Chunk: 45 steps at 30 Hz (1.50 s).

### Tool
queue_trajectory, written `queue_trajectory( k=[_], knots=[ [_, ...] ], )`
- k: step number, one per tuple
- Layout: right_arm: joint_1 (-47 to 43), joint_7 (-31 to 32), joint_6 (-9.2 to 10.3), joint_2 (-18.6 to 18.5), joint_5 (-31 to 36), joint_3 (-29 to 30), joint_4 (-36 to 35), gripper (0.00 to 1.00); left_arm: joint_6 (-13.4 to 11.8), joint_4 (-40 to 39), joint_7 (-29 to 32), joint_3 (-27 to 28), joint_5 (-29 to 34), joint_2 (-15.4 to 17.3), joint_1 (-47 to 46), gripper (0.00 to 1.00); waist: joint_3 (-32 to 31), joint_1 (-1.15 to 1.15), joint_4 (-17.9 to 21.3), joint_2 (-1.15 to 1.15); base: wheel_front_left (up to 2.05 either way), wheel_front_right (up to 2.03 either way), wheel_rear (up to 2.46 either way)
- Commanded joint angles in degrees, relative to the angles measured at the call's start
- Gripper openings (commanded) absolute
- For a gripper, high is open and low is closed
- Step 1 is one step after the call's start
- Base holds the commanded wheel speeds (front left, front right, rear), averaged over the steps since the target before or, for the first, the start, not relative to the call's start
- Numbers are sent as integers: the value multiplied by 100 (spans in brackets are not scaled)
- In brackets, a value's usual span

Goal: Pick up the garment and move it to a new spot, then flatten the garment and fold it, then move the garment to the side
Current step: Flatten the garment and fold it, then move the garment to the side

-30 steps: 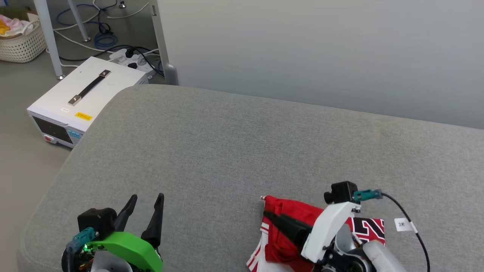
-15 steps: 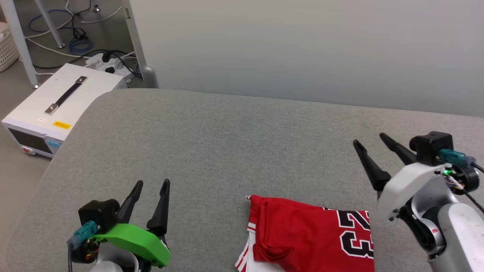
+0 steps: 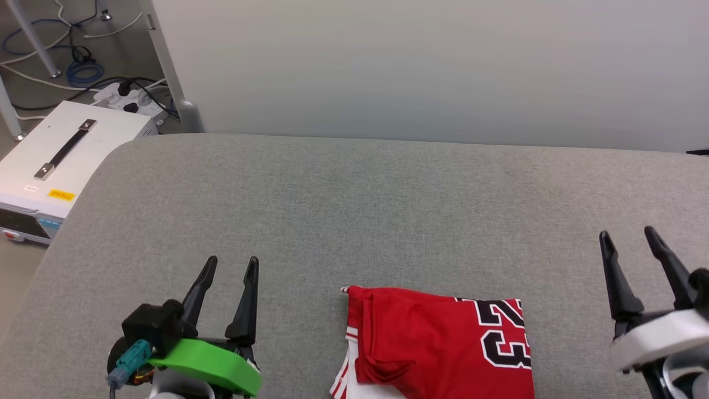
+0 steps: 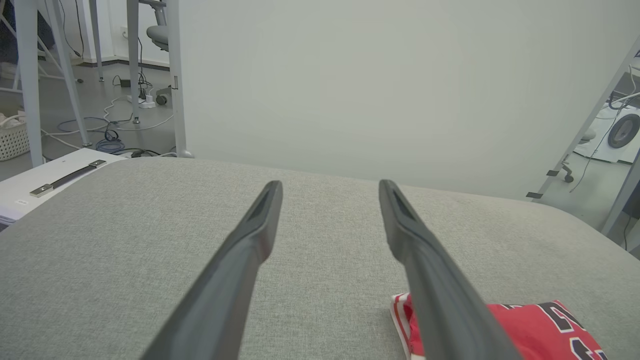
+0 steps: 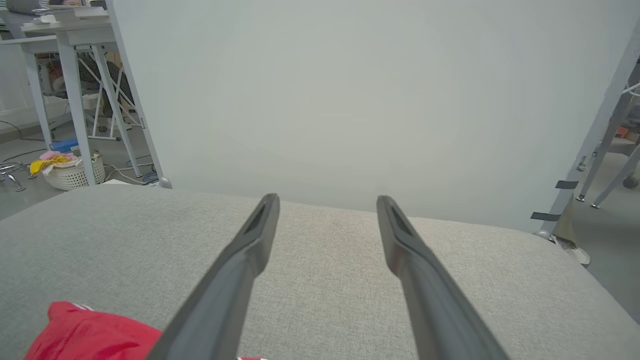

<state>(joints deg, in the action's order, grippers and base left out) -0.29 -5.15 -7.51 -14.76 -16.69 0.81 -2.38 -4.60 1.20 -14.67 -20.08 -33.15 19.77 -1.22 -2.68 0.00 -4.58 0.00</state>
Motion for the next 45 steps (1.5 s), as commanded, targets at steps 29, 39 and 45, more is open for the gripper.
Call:
queue_trajectory(
  k=[29,39,45],
  knots=[
    [-654,892,2,543,224,-126,176,100,1177,223,-32,1118,1606,-1098,331,100,264,0,-101,0,0,0,0],
    [-373,3030,2,618,-301,-298,633,100,1205,317,-32,1043,1645,-1138,81,100,748,0,-351,0,0,0,0],
    [-150,3595,2,793,-480,-283,950,100,1207,340,-33,923,1595,-1108,-96,100,965,0,-500,0,0,0,0]
  ],
)
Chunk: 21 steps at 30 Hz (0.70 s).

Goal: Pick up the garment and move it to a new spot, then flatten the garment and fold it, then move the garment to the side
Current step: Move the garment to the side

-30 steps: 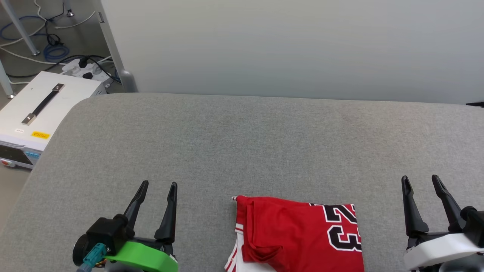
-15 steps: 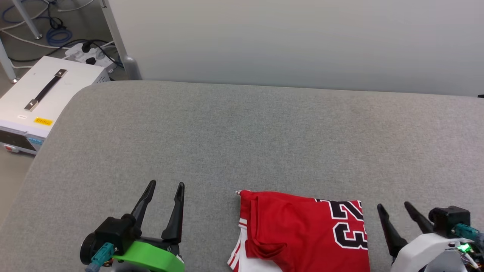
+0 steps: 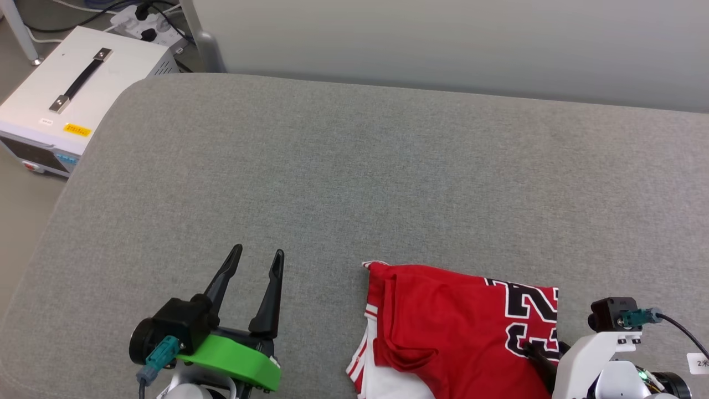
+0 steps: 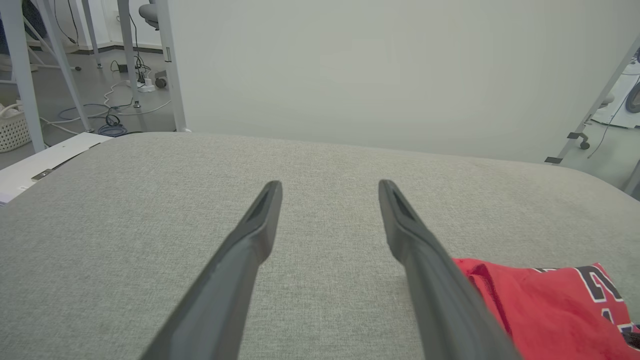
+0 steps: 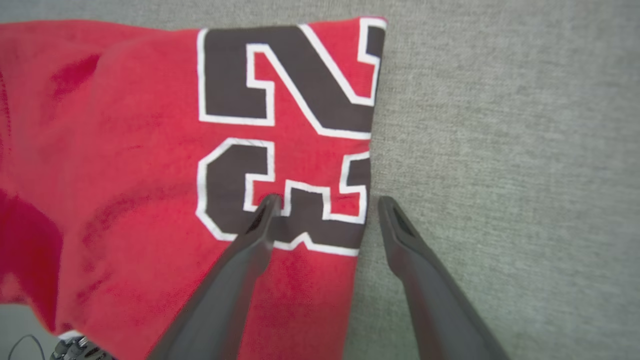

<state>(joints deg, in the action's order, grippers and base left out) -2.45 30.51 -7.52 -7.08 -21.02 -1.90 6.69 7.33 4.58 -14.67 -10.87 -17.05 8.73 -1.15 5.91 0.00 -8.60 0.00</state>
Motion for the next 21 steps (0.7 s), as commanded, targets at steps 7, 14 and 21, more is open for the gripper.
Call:
queue_trajectory(
  k=[7,14,21],
  knots=[
    [82,529,3,52,-175,-345,403,67,15,40,-33,-26,-29,22,-191,100,208,0,-186,0,0,0,0],
    [235,223,3,-177,-139,-656,412,0,15,113,-33,10,-47,41,-147,100,88,0,-100,0,0,0,0],
    [536,-5,3,-760,136,-1168,-41,0,15,205,-33,-265,-285,126,-67,100,-89,0,292,0,0,0,0]
  ],
)
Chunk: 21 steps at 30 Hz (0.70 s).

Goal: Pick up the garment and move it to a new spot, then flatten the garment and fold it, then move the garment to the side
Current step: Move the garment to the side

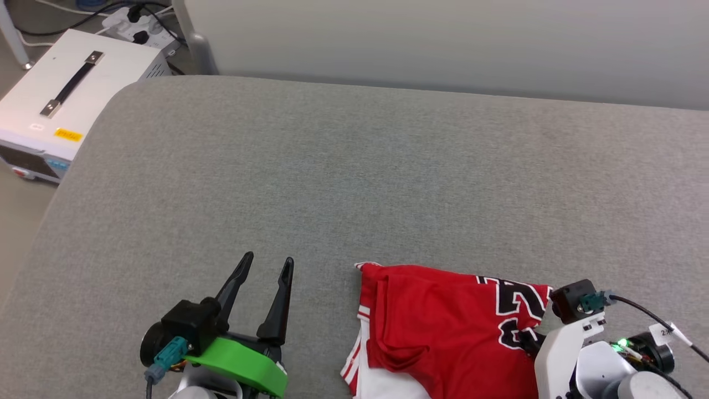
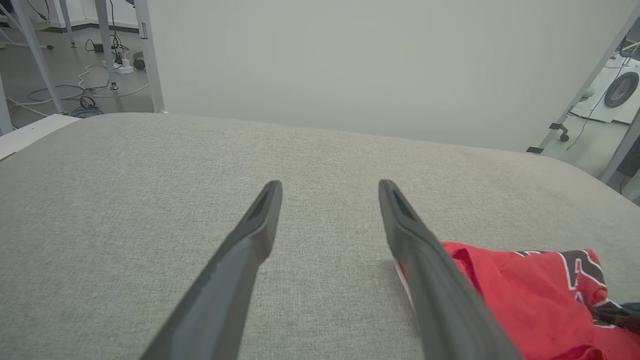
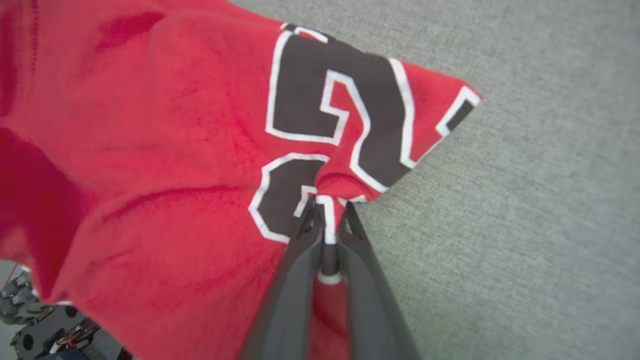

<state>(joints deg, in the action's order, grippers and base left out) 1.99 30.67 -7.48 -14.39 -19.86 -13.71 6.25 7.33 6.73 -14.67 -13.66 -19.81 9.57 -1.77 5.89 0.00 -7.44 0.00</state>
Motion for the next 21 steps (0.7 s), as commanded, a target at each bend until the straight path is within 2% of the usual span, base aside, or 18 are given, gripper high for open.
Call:
queue_trajectory(
  k=[1,6,11,17,21],
  knots=[
    [150,-15,-1,-164,48,-87,-108,0,15,-32,-33,1,-7,52,-7,100,-98,0,265,0,0,0,0],
    [460,164,-1,-871,28,-491,-579,0,15,-109,-33,-109,0,78,-25,100,-57,0,758,0,0,0,0],
    [886,304,-1,-1891,5,-807,-873,0,15,-239,-33,-347,42,107,-189,100,193,0,1284,0,0,0,0],
    [1313,147,-1,-2847,-178,-1044,-792,0,15,-438,-33,-627,130,130,-474,100,664,0,1800,0,0,0,0],
    [1580,-231,-1,-3330,-227,-967,-409,0,15,-553,-33,-842,193,237,-729,100,1065,0,2041,0,0,0,0]
  ],
)
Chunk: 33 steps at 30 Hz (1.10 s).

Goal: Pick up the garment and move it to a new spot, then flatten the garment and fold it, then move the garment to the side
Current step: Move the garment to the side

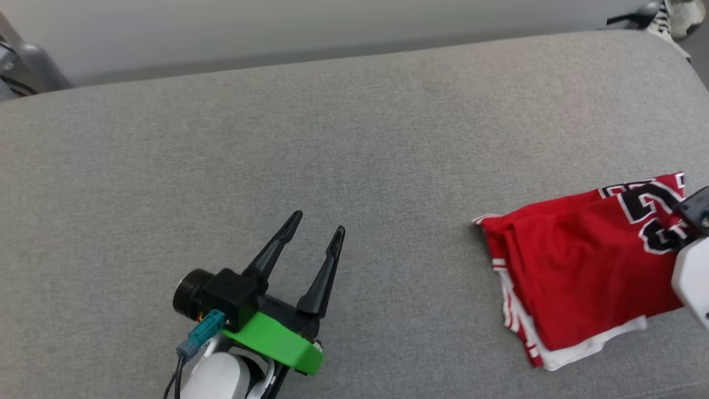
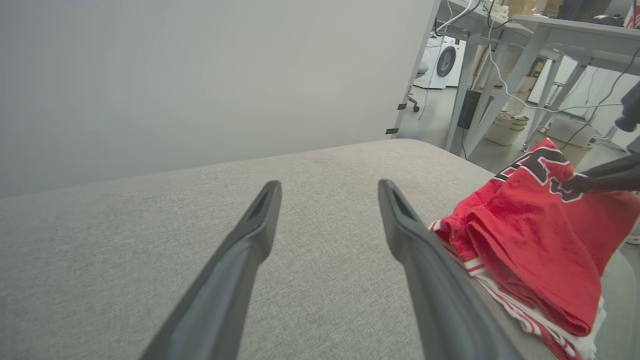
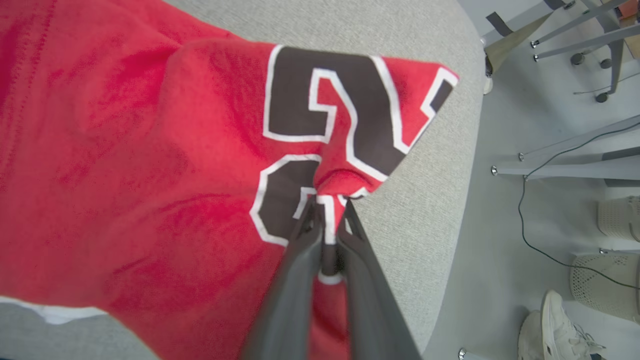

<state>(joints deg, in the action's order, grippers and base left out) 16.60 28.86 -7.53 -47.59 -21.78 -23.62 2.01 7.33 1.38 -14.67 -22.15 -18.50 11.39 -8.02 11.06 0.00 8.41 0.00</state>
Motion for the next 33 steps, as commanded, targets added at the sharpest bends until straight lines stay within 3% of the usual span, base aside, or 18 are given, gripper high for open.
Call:
queue_trajectory(
  k=[1,8,19,33],
  knots=[
    [185,-163,4,-58,-41,86,139,0,15,-44,-33,-36,70,85,-168,100,628,0,492,0,0,0,0],
    [655,-1059,4,-61,193,786,1435,0,15,-349,-33,-103,58,266,-636,100,1373,0,667,0,0,0,0],
    [1421,-2117,4,-236,854,1462,3284,0,15,-1057,217,-223,148,612,-1081,100,2162,0,534,0,0,0,0],
    [2242,-2823,4,195,1522,2342,4616,0,-87,-1507,405,-141,173,793,-1184,100,2536,0,364,0,0,0,0]
  ],
)
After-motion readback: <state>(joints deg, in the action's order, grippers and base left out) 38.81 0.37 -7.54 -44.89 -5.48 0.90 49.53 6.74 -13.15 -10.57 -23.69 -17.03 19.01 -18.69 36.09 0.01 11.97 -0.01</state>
